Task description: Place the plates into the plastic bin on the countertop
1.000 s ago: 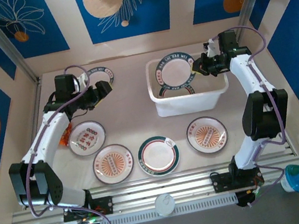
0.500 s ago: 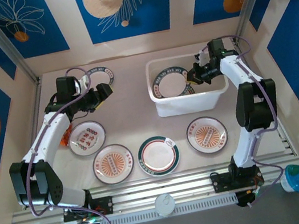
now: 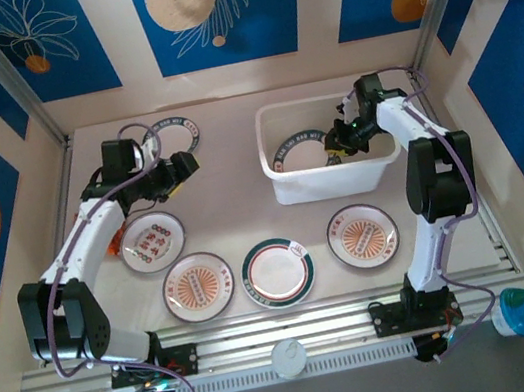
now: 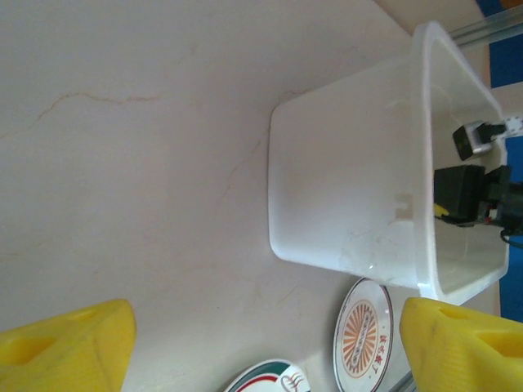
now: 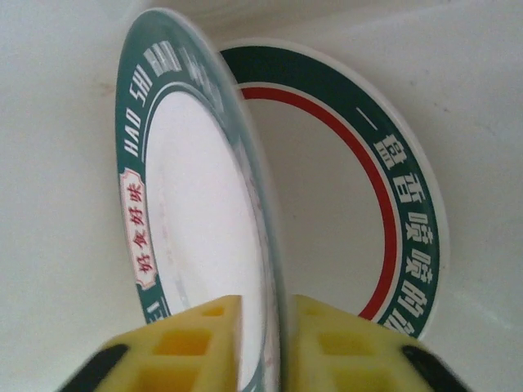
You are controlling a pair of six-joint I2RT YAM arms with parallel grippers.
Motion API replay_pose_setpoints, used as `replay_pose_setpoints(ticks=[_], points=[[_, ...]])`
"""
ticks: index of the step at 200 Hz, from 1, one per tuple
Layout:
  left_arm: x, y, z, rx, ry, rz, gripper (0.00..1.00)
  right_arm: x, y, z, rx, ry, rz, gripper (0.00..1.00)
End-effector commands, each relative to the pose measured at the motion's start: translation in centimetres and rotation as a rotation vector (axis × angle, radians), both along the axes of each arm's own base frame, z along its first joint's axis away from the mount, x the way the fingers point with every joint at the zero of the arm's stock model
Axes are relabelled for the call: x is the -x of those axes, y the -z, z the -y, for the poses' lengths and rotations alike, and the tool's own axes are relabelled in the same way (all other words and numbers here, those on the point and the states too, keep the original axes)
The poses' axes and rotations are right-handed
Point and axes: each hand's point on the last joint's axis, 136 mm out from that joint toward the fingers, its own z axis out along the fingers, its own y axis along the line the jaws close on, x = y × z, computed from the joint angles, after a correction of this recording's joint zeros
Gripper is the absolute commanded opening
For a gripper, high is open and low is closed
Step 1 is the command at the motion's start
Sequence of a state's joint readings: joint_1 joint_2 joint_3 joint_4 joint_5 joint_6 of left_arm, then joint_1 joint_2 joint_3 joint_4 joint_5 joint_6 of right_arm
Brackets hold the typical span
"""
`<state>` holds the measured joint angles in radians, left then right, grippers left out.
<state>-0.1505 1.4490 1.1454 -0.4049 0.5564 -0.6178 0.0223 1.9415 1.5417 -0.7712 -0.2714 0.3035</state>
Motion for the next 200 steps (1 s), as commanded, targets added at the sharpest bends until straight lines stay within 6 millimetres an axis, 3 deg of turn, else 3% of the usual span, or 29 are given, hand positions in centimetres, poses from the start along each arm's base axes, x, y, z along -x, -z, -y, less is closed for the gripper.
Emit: replay_pose_setpoints(ticks=[1,47,104,159,200], points=[[0.7,0.1,-0.5,-0.011,0.003,0.01,0.83,0.1,-1.1,0.1,0.065,-0.014,0.02,0.34],[1.4,-0.1,-0.9,-0.044,0.008,0.018,0.85,0.2,-4.6,0.8,0.1,0.026,0.131,0.62],[1.9,-0.8,-1.3,-0.052,-0.009,0.034,0.89,1.6,-8.6,1.1,0.104,0.028,0.203,0.8],[2.6,-0.7,-2.3,-0.098,-0.053,0.018,0.93,3.8,-11.7,1.0,0.082,0.036,0.286,0.85],[2.4,-0.9,-3.0,-0.112,-0.105,0.019,0.95,6.6,-13.7,0.8,0.039,0.043,0.335,0.85]])
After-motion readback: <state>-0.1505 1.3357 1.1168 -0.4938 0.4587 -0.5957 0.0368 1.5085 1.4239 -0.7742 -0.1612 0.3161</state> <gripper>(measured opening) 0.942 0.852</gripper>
